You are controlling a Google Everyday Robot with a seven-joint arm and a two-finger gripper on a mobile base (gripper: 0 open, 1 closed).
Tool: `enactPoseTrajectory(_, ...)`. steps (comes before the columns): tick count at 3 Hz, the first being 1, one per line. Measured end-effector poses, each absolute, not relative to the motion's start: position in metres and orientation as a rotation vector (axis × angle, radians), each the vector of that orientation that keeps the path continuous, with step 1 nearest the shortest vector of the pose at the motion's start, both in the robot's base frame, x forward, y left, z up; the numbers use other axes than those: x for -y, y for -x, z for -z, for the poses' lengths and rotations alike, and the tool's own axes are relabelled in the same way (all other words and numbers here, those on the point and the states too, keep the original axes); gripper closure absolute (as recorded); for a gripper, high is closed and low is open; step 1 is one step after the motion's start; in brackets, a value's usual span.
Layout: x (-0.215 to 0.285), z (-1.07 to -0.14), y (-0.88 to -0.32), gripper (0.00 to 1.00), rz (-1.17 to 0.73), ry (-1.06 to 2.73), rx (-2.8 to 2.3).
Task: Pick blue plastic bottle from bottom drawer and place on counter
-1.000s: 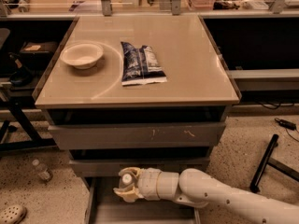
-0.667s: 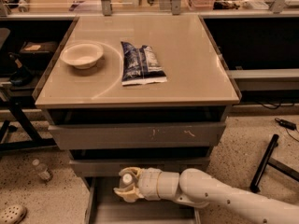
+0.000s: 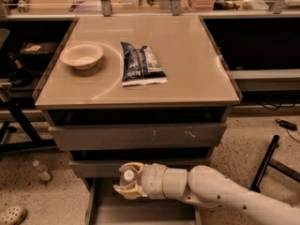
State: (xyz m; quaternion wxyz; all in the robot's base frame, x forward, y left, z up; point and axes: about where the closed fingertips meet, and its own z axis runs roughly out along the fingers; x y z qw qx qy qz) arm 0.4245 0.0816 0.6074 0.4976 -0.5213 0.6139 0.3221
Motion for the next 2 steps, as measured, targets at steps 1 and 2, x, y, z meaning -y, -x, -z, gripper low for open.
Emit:
enactPoseTrajectory(1, -0.0769, -0.6528, -0.4188, 1.00, -0.749, 1.292, -1.447)
enactPoseTrajectory(2, -0.0764, -0.6559, -0.4192, 1.00, -0.752, 1.289, -1.452)
